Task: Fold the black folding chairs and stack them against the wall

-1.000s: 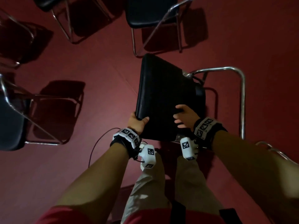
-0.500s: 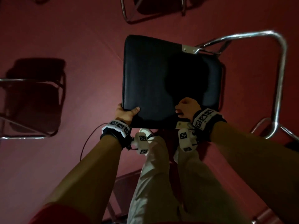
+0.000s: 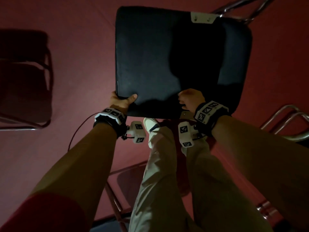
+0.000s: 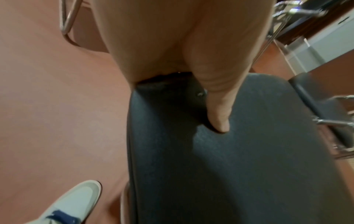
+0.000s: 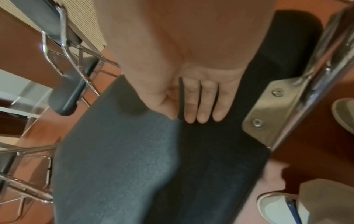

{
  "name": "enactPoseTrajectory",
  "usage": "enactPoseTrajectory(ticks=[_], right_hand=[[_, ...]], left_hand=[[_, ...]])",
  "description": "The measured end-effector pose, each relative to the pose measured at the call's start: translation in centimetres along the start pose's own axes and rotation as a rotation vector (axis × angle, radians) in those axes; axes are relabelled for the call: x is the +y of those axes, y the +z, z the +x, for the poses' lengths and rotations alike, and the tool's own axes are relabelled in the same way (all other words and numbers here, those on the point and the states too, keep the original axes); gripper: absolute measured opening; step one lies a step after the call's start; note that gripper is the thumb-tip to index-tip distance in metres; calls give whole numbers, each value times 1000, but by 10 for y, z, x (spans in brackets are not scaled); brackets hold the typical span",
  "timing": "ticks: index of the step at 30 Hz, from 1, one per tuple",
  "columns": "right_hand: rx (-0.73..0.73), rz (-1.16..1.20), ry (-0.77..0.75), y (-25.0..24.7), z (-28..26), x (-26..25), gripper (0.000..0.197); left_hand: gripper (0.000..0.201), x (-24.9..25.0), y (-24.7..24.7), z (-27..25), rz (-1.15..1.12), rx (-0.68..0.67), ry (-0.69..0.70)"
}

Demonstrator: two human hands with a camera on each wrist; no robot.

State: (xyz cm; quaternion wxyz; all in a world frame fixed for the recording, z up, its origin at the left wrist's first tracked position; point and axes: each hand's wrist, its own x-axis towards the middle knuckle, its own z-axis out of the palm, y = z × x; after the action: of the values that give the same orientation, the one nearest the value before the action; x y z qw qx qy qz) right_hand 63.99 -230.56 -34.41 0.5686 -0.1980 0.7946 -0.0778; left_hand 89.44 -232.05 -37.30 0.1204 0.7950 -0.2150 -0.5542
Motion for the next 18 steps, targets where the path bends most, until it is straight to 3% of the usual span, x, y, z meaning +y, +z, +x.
enactPoseTrajectory(ticks=[2, 5, 9, 14, 16, 18], right_hand=[[0, 16, 13, 1, 5, 9, 9], [-17, 38, 40, -1, 5, 19, 24], [-74, 99, 98, -10, 6, 22, 19], [-83, 173, 64, -38, 2, 19, 13], [-164, 272, 59, -56, -3, 17, 19], [-120, 309, 64, -78, -8, 19, 17]], left_hand=[[62, -2, 3, 7, 30, -6, 12], [59, -4, 6, 8, 66, 17, 16], [58, -8, 9, 11, 128, 32, 11], [84, 6, 24, 0, 242, 193, -121], [83, 10, 38, -16, 348, 271, -171], [84, 7, 55, -35, 385, 287, -177]])
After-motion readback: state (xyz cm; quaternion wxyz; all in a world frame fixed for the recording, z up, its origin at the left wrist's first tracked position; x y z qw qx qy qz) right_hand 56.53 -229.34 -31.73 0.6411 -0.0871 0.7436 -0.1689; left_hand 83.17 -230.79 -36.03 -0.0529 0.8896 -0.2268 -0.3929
